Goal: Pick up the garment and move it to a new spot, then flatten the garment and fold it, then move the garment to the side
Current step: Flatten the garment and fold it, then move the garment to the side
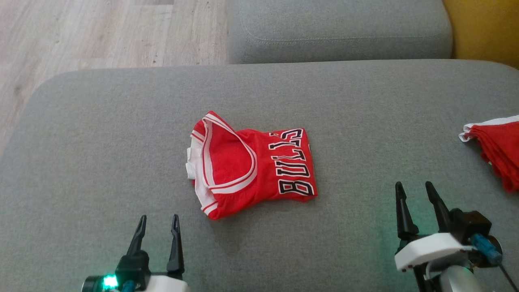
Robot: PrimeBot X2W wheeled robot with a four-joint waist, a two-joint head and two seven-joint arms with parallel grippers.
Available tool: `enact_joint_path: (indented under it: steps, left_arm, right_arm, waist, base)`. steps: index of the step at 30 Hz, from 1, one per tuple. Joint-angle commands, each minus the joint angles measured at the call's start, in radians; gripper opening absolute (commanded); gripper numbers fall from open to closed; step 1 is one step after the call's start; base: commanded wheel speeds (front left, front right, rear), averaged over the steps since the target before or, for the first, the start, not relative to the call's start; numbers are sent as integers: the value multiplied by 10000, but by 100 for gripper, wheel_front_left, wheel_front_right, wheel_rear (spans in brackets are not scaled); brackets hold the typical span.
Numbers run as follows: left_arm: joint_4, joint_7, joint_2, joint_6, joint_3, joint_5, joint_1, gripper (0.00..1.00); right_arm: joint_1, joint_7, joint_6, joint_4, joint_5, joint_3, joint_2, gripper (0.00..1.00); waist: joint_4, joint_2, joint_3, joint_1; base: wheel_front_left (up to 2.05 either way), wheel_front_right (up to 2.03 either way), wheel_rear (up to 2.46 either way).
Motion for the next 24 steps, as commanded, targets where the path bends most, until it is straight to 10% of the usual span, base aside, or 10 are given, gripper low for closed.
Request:
enact_joint_path:
  steps: [1,24]
  left_arm:
    - [-347,-95,30,27,415,132,-281,100]
    - [-445,-95,30,-121,-504,-242,-1001,100]
  right_arm:
    - [-266,-110,35,-390,25,273,-32,100]
    - [-2202,-110,35,819,818,1739,-32,100]
  waist:
    - [12,0,0,1]
    - [1547,0,1182,1]
  base:
    - [0,0,0]
    - [0,0,0]
